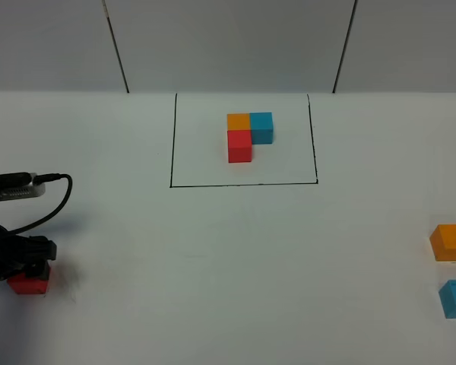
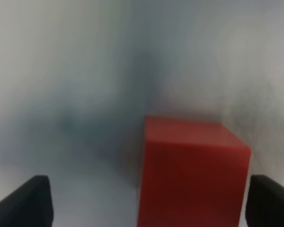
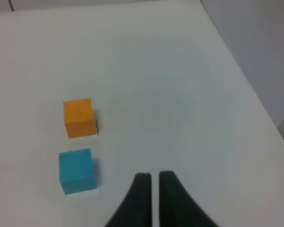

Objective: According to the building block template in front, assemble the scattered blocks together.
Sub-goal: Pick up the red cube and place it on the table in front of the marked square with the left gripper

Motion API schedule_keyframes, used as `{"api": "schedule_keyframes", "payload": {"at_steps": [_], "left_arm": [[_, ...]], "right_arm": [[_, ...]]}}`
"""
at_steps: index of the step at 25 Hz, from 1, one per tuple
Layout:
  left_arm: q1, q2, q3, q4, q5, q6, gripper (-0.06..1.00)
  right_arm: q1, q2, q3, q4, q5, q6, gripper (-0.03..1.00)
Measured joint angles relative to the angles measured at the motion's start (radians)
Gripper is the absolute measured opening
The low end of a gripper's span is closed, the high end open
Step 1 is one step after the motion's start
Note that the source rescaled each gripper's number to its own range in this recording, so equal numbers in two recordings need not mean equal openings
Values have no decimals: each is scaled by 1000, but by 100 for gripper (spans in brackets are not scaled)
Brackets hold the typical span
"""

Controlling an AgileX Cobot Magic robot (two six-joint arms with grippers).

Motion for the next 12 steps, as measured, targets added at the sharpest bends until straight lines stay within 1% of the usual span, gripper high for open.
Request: {"api": "schedule_keyframes", "payload": {"at_steps": [5, 12], "left_arm": [[0, 4, 0, 0, -31, 12, 95], [0, 46, 0, -13, -47, 17, 95]], "right_arm": [[0, 0, 0, 0, 0, 0, 1], [0, 0, 0, 0, 0, 0, 1]]}}
